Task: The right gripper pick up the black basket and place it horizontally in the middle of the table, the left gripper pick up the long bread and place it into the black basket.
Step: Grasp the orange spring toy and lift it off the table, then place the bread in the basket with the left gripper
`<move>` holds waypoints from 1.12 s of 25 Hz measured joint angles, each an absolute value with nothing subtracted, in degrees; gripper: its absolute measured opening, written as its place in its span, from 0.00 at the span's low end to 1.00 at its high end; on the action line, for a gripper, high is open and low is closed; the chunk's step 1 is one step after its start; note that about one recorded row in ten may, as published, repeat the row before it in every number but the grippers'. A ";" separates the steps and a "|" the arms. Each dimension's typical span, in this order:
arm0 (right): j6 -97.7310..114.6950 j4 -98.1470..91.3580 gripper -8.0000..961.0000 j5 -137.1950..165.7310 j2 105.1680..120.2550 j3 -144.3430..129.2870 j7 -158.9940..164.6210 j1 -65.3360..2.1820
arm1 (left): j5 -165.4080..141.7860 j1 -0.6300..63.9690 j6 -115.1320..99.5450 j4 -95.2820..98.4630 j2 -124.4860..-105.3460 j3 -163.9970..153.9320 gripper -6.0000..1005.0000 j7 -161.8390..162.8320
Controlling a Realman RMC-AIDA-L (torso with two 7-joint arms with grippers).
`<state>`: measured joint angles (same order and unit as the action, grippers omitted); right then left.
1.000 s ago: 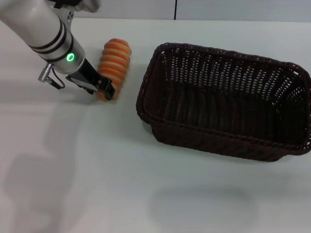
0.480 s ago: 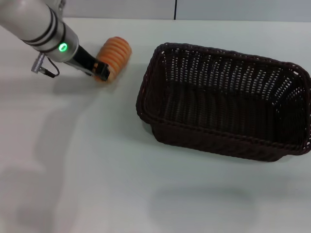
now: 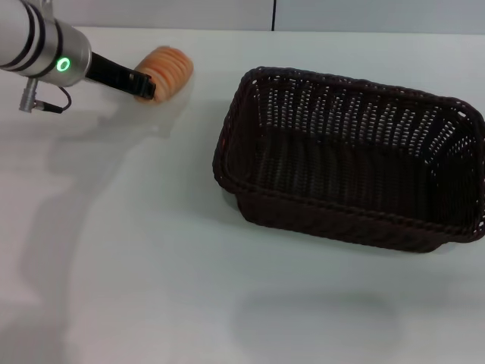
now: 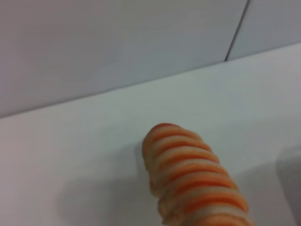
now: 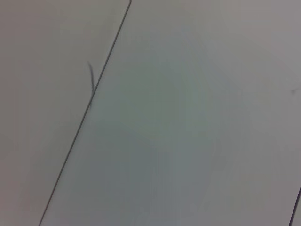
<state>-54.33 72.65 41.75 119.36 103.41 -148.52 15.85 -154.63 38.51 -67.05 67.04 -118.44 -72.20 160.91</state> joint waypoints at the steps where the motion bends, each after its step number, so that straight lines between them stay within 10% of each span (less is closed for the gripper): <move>1: -54.33 72.79 0.60 41.75 119.36 103.34 -148.52 15.98 | -153.34 36.71 -66.92 69.71 -118.39 -72.93 0.33 160.91; 28: -54.91 76.10 0.60 41.74 119.36 100.99 -148.72 18.22 | -119.93 17.51 -73.55 101.35 -118.33 -90.48 0.16 152.32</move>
<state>-54.91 76.10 41.74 119.36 100.99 -148.72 18.22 -119.93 17.51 -73.55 101.35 -118.33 -90.48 152.32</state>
